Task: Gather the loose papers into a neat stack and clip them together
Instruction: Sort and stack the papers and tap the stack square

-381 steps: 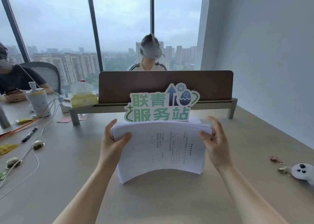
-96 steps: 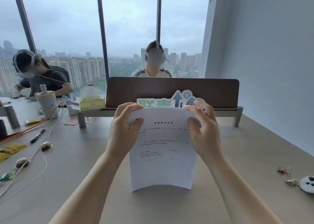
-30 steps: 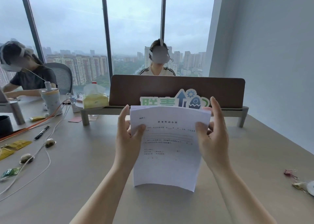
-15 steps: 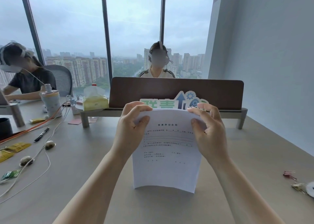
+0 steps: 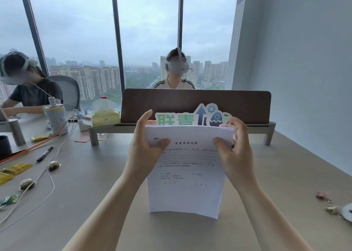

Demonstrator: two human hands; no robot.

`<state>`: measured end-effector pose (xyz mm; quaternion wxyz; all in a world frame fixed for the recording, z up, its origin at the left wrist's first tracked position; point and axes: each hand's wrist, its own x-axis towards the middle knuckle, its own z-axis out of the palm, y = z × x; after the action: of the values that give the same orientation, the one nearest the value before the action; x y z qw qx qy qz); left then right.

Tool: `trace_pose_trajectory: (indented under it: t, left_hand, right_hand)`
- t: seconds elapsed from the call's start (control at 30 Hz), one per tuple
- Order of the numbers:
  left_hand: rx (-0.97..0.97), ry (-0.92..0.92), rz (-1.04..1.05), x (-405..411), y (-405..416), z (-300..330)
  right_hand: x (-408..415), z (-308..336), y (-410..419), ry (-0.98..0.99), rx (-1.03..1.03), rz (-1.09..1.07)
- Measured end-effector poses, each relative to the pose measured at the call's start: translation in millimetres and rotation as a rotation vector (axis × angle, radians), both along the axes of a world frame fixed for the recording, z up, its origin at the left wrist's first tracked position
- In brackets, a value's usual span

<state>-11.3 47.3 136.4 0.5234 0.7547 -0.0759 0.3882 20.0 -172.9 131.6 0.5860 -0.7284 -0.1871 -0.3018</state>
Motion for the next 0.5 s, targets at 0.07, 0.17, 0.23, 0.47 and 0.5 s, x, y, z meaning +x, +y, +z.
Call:
trace_pose_trajectory:
  t: [0.07, 0.17, 0.23, 0.47, 0.5]
  left_hand:
    - [-0.135, 0.051, -0.024, -3, -4, -6]
    - [-0.298, 0.19, -0.215, 5, 5, -20]
    - [-0.359, 0.3, -0.341, 9, 11, -33]
    - [-0.506, 0.286, -0.279, 6, -14, -36]
    - [-0.504, 0.265, -0.258, 6, -16, -33]
  right_hand:
    - [1, -6, -1, 0.085, 0.177, 0.182]
    - [7, -16, -9, 0.229, 0.232, 0.384]
    - [10, -29, -10, 0.347, 0.214, 0.492]
    - [6, -45, 10, 0.388, 0.308, 0.286]
    - [6, -41, 12, 0.361, 0.301, 0.227]
